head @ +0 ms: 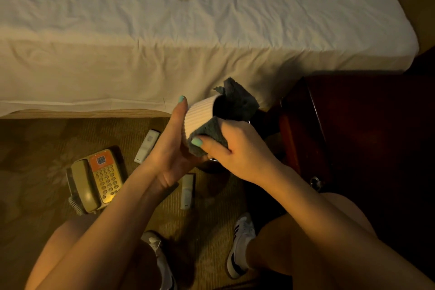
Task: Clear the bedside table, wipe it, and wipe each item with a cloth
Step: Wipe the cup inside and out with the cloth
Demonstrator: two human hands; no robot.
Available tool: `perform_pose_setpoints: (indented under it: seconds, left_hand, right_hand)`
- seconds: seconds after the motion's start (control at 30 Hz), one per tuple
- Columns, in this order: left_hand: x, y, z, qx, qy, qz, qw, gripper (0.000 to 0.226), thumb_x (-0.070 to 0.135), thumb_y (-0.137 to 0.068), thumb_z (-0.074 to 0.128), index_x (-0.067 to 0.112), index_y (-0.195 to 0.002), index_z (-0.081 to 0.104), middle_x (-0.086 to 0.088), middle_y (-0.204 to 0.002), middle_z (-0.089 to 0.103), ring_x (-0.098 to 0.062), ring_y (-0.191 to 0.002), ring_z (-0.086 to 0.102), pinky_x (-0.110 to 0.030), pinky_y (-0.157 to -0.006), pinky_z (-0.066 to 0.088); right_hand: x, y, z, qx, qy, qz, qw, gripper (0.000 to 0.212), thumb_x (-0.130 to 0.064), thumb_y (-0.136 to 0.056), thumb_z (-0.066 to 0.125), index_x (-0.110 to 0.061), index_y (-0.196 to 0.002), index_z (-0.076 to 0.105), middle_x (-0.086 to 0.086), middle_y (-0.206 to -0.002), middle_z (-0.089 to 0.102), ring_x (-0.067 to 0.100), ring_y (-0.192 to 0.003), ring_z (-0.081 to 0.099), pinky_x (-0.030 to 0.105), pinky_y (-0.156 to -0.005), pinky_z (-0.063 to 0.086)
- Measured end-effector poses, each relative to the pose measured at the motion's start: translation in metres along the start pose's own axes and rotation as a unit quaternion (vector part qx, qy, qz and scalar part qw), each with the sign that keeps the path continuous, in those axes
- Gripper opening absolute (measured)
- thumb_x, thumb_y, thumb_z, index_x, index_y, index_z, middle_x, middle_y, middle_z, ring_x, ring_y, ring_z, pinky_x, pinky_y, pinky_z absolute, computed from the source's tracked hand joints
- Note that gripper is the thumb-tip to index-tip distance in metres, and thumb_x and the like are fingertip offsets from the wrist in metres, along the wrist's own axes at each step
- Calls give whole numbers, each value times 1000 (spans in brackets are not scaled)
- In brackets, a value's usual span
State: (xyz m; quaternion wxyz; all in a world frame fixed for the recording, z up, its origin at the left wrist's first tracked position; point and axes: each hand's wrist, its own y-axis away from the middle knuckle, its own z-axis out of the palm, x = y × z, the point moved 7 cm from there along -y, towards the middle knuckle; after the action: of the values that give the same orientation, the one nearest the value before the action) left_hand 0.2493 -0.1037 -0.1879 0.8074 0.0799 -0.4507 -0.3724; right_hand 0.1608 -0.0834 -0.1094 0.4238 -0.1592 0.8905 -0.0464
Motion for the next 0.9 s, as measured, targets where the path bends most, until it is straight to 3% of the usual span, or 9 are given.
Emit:
perform_pose_setpoints:
  seconds: [0.13, 0.23, 0.33, 0.4, 0.5, 0.6, 0.67, 0.73, 0.9]
  left_hand:
    - [-7, 2, -6, 4, 0, -17, 1000, 64, 67, -91, 32, 22, -126, 61, -7, -119, 65, -22, -105, 62, -37, -81, 51]
    - [-3, 6, 0, -9, -150, 49, 987, 65, 74, -86, 38, 30, -132, 53, -4, -114, 69, -20, -97, 68, -31, -73, 57]
    - [12, 6, -1, 44, -390, 174, 903, 94, 84, -72, 46, 30, -147, 29, 8, -139, 47, -3, -124, 50, -23, -100, 46]
    - [24, 12, 6, 50, -415, 254, 872, 94, 83, -72, 46, 34, -147, 17, 18, -136, 35, 12, -122, 41, -7, -97, 38]
    - [26, 16, 12, 29, -339, 294, 893, 70, 69, -82, 51, 34, -135, 23, 8, -120, 48, -3, -103, 59, -18, -79, 50]
    - [25, 16, 11, 60, -324, 287, 900, 52, 57, -87, 41, 26, -128, 31, 4, -109, 53, -2, -92, 61, -20, -72, 52]
    - [21, 12, 6, 76, -303, 251, 916, 52, 59, -93, 35, 21, -129, 38, -3, -111, 57, -7, -96, 63, -28, -77, 55]
    - [15, 5, 3, 53, -259, 185, 947, 63, 69, -91, 34, 21, -130, 47, -11, -119, 61, -24, -107, 64, -48, -89, 54]
    - [1, -2, 0, 5, -98, 20, 995, 64, 63, -92, 27, 20, -126, 59, -11, -109, 72, -24, -93, 70, -37, -69, 59]
  right_hand:
    - [8, 1, 6, -12, -19, 53, 998, 42, -39, -91, 51, -3, -107, 65, 11, -95, 71, 19, -87, 68, 43, -74, 54]
    - [24, -2, -2, 67, -188, 142, 970, 15, -24, -95, 53, -21, -91, 67, -5, -83, 71, 2, -82, 67, 24, -74, 54]
    - [34, -1, -6, 102, -303, 209, 924, 20, -21, -99, 47, -28, -89, 63, -19, -77, 71, -5, -81, 66, 12, -69, 48]
    - [35, 0, -3, 89, -344, 232, 905, 21, -25, -100, 44, -29, -91, 63, -19, -78, 72, -3, -82, 67, 14, -69, 51]
    - [33, 0, 3, 57, -364, 243, 897, 26, -31, -100, 39, -29, -93, 64, -11, -83, 72, 5, -87, 68, 26, -79, 56]
    - [32, 1, 4, 22, -371, 244, 895, 26, -36, -97, 40, -25, -96, 64, -3, -88, 71, 11, -88, 69, 32, -79, 55]
    - [31, 3, 3, 10, -365, 237, 900, 26, -37, -94, 43, -20, -94, 63, -4, -85, 71, 9, -85, 68, 26, -74, 55]
    - [31, 5, 4, -4, -351, 229, 908, 21, -31, -95, 45, -20, -93, 63, -7, -83, 70, 4, -83, 67, 20, -72, 54]
    - [26, 9, 10, -70, -301, 207, 928, 12, -27, -95, 50, -32, -98, 60, -15, -92, 67, 0, -95, 65, 22, -86, 54]
